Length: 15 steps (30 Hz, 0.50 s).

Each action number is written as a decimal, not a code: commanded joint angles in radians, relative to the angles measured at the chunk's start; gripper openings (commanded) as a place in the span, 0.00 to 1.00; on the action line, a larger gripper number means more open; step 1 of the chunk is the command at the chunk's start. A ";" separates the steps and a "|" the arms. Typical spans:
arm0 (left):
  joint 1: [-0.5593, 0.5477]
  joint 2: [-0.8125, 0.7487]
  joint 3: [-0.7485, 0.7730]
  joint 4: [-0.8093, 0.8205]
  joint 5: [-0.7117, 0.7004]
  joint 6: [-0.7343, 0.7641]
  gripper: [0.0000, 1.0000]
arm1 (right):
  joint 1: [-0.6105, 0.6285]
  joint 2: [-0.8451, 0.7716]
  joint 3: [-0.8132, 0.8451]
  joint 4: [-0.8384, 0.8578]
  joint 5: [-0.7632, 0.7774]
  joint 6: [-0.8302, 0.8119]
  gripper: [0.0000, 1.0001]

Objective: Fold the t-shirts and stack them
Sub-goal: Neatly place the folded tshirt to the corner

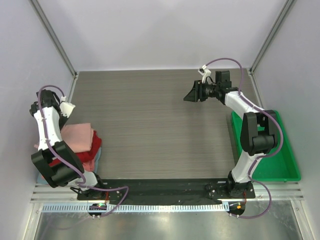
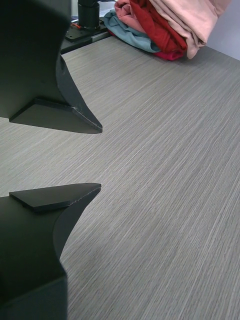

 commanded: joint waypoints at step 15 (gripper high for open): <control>-0.142 -0.280 0.102 0.230 0.208 -0.360 0.77 | -0.001 -0.119 0.004 -0.111 0.050 -0.125 0.50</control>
